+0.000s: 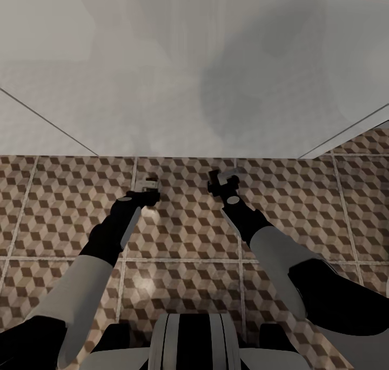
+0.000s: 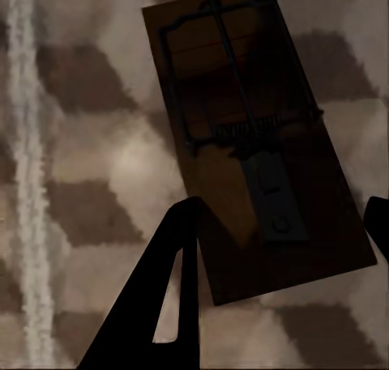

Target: Take the four mousetraps from the cabinet in the bathroom and place them on the bathroom floor. Make sure all four end up on the same floor surface, and ensure that at least two of them are either under or directly next to the same bathroom sink.

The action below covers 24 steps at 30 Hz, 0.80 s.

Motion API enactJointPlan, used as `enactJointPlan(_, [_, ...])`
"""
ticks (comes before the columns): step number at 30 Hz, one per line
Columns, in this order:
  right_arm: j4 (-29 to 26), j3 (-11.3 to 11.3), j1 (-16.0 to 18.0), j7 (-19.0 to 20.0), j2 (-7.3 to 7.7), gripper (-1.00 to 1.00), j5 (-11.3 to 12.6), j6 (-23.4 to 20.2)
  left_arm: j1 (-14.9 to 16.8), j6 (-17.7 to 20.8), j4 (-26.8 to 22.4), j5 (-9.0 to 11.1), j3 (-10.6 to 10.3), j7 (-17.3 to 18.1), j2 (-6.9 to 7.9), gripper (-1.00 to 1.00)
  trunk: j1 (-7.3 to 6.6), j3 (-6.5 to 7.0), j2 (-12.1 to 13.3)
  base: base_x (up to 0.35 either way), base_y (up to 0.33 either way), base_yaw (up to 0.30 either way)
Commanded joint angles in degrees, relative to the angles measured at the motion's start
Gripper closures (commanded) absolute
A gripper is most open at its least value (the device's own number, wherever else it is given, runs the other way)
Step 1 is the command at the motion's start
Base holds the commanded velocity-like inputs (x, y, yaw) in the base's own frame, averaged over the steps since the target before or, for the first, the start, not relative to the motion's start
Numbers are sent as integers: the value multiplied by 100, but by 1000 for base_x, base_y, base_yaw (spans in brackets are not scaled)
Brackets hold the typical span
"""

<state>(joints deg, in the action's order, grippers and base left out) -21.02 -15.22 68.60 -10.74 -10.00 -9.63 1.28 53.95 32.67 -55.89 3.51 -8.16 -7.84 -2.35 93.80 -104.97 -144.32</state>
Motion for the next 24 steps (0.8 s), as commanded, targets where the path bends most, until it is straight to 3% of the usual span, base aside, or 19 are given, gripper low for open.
enactJointPlan(1, [7, -22, 4, -6, 0, -100, -39, 9, 2, 24, 21, 36, -10, -32, 10, 100, -1, -3, -1, 0, 0, 0])
enactJointPlan(24, [67, -39, -43, 138, 0, -100, -39, 386, 5, -71, 140, 20, 8, -34, 37, 100, -1, -3, -1, 0, 0, 0])
